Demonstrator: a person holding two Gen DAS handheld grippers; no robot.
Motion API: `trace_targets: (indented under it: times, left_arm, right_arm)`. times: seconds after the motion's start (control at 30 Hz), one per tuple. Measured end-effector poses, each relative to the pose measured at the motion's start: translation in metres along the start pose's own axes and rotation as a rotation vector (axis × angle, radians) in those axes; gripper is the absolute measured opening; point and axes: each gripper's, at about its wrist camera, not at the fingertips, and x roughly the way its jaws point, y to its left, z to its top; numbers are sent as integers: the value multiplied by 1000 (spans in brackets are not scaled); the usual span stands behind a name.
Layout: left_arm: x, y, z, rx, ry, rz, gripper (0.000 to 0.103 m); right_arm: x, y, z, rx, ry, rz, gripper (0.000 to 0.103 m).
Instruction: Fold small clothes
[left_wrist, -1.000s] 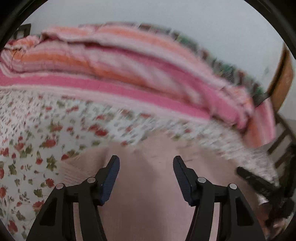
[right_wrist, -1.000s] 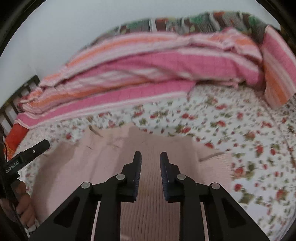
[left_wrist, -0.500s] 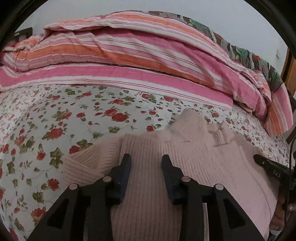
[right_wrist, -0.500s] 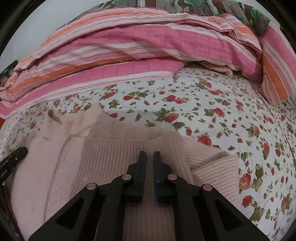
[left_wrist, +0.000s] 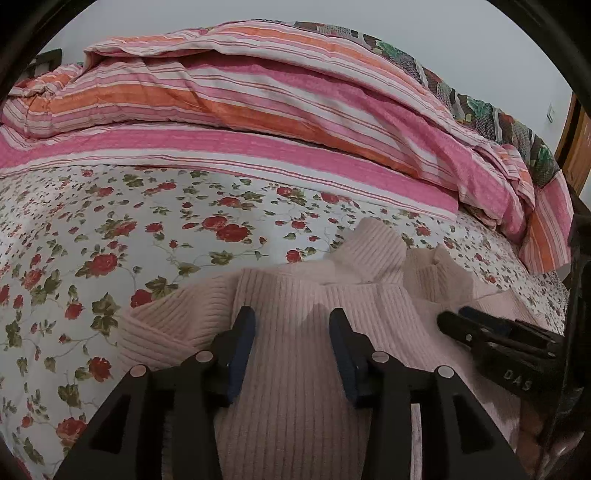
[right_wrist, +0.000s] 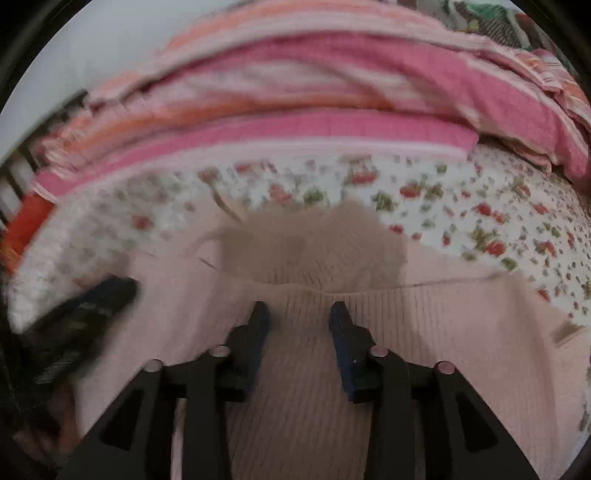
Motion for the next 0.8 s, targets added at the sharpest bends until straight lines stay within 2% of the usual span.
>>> trace_targets:
  times: [0.4, 0.67, 0.8]
  left_arm:
    - [0, 1, 0, -8, -2, -24, 45]
    - [4, -3, 2, 16, 5, 10, 45]
    - [4, -3, 2, 19, 5, 14, 45]
  right_arm:
    - [9, 11, 5, -74, 18, -72, 43]
    - [-2, 12, -1, -77, 29, -72, 43]
    - [-25, 9, -11, -49, 28, -27, 42]
